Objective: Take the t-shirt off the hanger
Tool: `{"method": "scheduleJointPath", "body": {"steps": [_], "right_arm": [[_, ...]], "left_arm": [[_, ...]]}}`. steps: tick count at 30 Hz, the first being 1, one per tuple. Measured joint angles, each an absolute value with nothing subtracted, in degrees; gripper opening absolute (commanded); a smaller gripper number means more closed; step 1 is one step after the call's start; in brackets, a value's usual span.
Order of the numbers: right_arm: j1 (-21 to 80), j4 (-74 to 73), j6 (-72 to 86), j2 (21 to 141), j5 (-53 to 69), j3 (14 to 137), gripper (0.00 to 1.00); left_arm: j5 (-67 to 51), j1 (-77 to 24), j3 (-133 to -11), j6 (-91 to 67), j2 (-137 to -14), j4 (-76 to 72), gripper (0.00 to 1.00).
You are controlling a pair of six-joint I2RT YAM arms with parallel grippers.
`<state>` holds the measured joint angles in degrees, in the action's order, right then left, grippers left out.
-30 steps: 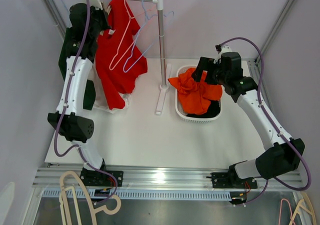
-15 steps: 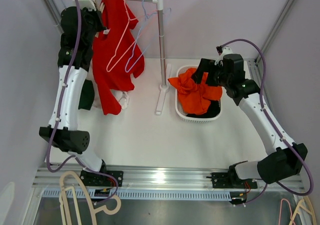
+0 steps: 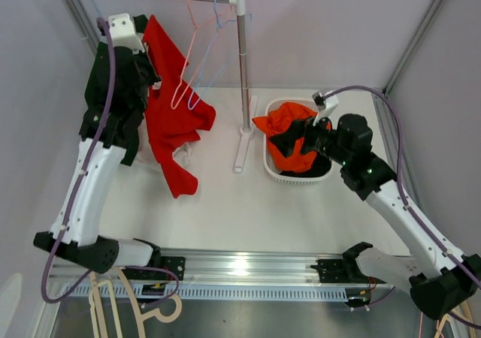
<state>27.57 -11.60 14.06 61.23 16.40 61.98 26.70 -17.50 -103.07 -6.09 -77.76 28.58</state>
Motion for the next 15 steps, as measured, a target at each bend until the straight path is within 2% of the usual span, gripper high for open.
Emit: {"method": "scheduleJointPath", "body": {"steps": [7,10,15], "right_arm": [[44.8,1.3,11.0,55.7,18.7,52.1,0.99],[53.1,6.3,9.8,57.1,17.6,49.6,1.0],[61.3,15.0,8.1,62.5,15.7,49.1,1.0]], "left_arm": [[38.9,-24.0,-101.0,-10.1,-67.4,35.0,0.01],[43.8,-26.4,-101.0,-11.5,-64.9,37.4,0.01],[50.4,-29.3,-100.1,-12.9,-64.1,40.4,0.01]]}}
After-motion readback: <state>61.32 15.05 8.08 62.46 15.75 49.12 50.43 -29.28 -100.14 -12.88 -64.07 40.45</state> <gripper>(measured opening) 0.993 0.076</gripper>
